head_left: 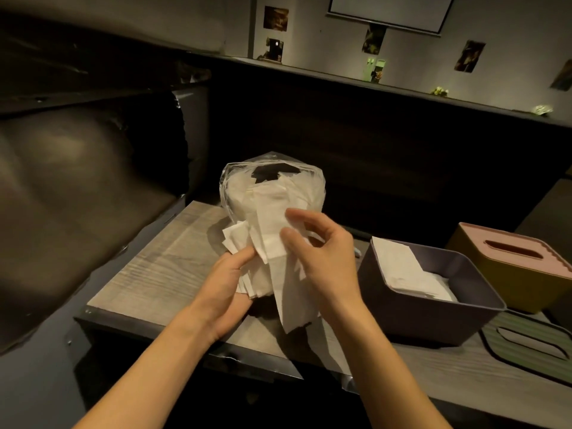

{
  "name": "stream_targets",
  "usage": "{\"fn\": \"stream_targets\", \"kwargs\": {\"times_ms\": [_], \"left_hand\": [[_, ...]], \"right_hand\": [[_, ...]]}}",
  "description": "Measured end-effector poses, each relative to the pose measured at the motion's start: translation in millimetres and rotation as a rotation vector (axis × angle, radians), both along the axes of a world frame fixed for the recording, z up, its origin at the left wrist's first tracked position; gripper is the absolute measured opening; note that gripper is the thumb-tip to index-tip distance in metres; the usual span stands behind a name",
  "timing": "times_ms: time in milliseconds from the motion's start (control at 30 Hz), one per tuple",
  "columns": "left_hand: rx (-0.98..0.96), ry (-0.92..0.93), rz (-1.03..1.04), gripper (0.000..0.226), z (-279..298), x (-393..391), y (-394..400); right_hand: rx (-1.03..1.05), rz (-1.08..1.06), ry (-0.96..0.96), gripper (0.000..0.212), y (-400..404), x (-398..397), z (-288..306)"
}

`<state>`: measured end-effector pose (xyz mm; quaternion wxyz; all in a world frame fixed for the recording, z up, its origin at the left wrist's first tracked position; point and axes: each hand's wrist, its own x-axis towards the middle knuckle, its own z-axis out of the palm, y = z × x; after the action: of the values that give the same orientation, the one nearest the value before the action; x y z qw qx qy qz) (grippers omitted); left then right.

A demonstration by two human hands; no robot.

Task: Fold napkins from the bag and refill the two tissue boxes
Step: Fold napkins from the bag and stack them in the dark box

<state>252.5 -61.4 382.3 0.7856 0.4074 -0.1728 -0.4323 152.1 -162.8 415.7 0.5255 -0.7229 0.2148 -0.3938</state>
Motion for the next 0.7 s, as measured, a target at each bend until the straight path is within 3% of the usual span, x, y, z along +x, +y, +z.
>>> {"fn": "stream_targets", "kwargs": {"times_ms": [267, 467, 700], "left_hand": [[-0.097, 0.128, -0.054, 0.058, 4, 5, 4], [-0.065, 0.057, -0.083, 0.045, 4, 2, 5], [-0.032, 0.067, -0.101, 0.044, 3, 2, 6]], "right_hand": [[-0.149, -0.105, 0.095, 0.022, 6, 1, -13], [-0.069, -0.017, 0.064, 0.024, 2, -16, -16], [-0.108, 0.069, 0.214, 0.028, -10, -35, -18]]}}
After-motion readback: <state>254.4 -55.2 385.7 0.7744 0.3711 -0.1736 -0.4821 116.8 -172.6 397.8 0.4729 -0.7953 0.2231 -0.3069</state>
